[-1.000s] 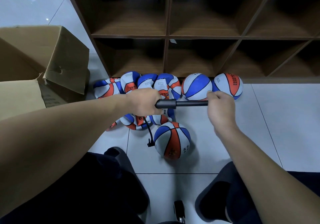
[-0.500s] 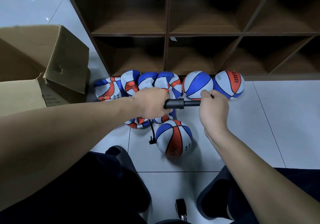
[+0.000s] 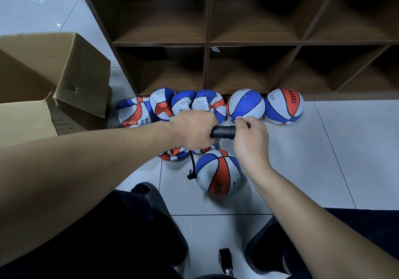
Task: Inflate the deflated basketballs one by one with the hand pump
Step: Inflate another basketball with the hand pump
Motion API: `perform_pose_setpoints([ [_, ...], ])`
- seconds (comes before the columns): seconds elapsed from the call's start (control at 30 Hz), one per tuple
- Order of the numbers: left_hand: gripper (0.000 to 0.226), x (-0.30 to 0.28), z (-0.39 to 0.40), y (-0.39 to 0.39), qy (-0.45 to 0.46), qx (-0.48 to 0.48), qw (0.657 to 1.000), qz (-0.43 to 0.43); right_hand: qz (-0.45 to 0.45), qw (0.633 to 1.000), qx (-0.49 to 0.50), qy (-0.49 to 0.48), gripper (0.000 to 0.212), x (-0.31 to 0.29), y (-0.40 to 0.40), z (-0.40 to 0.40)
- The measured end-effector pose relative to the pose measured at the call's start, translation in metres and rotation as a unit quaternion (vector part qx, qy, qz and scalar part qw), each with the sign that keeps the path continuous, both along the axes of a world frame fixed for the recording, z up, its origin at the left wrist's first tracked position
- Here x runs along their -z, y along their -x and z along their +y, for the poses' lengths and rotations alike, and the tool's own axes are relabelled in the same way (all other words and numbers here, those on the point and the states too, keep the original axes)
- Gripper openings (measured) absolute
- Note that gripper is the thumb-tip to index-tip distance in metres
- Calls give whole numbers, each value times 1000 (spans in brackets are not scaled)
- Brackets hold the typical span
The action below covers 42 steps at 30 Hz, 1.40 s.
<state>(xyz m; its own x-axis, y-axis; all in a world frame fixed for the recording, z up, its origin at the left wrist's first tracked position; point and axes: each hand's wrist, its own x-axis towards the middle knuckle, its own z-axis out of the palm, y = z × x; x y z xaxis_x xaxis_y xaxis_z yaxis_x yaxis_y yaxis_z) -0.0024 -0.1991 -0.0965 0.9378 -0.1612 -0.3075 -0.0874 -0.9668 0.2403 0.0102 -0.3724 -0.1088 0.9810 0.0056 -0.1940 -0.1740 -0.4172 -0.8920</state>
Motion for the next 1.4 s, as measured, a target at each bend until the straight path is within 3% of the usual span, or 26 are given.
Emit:
perform_pose_setpoints([
  [0.23, 32, 8, 15, -4, 38, 2, 999, 24, 31, 999, -30, 0, 39, -4, -21, -17],
  [0.4, 28, 15, 45, -3, 67, -28, 993, 94, 57, 997, 38, -23, 39, -6, -45, -48],
  [0.6, 35, 17, 35, 0, 18, -39, 997, 66, 31, 995, 90, -16, 45, -6, -36, -38],
  [0.9, 36, 2, 9, 3, -9, -29, 999, 17, -11, 999, 31, 10, 41, -6, -4, -9],
  [1.4, 38, 7, 7, 0, 10, 5, 1000, 18, 22, 999, -42, 12, 41, 0, 1, -1],
])
